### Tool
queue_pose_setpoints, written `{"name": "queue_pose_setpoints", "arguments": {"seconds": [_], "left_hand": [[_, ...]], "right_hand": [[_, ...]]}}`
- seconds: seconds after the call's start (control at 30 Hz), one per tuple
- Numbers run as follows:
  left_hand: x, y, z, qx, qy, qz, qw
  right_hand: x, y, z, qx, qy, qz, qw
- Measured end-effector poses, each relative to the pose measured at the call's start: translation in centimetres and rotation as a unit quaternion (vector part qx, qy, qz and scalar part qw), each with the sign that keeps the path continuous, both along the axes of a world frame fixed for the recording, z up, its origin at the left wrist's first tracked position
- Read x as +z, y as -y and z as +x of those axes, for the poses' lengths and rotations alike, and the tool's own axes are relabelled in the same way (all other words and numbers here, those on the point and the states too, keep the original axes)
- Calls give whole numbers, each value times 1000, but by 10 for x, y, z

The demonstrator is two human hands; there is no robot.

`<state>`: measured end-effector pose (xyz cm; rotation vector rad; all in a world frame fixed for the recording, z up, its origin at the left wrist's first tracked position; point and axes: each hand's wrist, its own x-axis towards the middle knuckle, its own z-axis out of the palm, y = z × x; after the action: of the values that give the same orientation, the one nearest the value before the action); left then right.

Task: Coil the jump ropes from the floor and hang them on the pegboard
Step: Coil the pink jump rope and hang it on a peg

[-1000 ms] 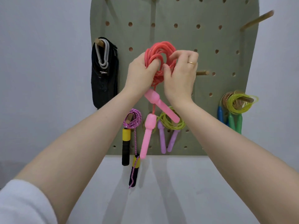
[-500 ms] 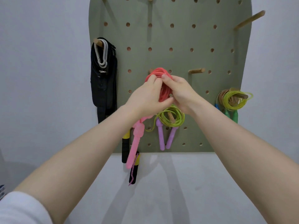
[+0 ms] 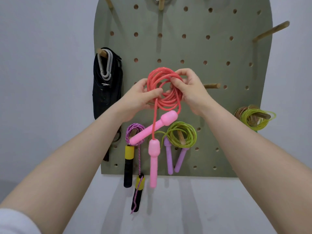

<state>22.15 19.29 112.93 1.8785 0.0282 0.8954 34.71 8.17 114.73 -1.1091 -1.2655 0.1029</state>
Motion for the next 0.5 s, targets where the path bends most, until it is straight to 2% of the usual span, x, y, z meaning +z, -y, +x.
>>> {"name": "queue_pose_setpoints", "arguments": {"seconds": [0.07,0.1,0.2,0.3,0.4,0.5], "left_hand": [[2,2,7,33,16,28,999],[4,2,11,77,22,70,994],[10,-5,20,238,35,247,939],[21,-9,28,320,40,335,885],[29,-11,38,345,50,370,861],[32,-20,36,333,45,353,873]], "right_hand": [[-2,-10,10,-52,19,8,998],[-3,-16,13,-94,48,9,994],[1,-33,20,-202,139,27,969],[8,-48,28,-230,187,40,954],[14,-60,36,-232,201,50,950],[10,-65,40,-215,219,55,950]]}}
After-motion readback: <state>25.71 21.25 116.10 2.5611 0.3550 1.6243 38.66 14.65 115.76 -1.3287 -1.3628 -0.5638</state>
